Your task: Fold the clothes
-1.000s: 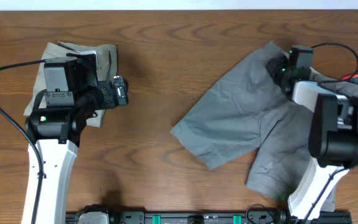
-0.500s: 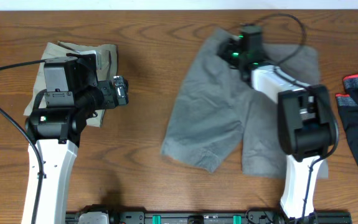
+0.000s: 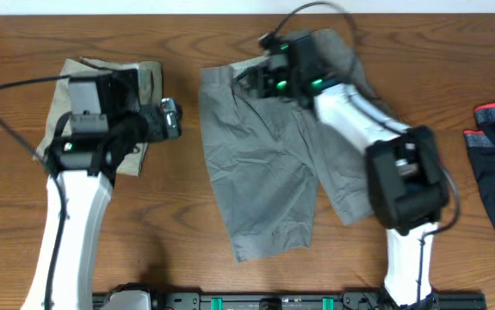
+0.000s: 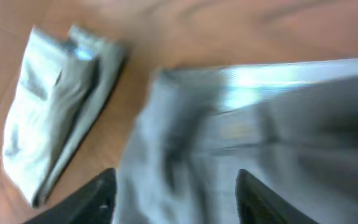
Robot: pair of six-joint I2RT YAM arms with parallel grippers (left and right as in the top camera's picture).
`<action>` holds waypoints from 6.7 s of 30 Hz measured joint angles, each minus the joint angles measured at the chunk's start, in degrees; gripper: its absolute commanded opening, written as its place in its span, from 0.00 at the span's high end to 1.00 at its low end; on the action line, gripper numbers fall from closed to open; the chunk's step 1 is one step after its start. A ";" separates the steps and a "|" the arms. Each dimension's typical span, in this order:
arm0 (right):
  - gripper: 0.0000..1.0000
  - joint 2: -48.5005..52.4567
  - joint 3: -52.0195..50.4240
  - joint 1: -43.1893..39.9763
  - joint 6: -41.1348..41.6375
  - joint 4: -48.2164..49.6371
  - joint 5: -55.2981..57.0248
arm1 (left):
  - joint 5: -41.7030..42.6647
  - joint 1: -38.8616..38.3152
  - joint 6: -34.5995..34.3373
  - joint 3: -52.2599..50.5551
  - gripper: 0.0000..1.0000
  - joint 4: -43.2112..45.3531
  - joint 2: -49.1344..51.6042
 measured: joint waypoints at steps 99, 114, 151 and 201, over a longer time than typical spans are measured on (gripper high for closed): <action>0.51 -6.38 1.81 -23.87 -23.37 -27.32 22.18 | 12.00 -4.28 1.18 0.11 0.02 17.22 28.24; 0.51 -11.47 1.81 -23.85 -23.30 -39.26 8.98 | 14.99 -10.32 1.16 0.63 0.64 28.44 40.50; 0.59 -2.58 -4.00 -31.50 -14.27 -37.75 19.78 | -13.18 -4.11 -12.28 0.79 0.85 -2.23 24.11; 0.41 -2.97 -7.23 -42.40 -9.70 -43.95 9.49 | -13.99 -4.11 -13.31 0.79 0.43 0.11 24.11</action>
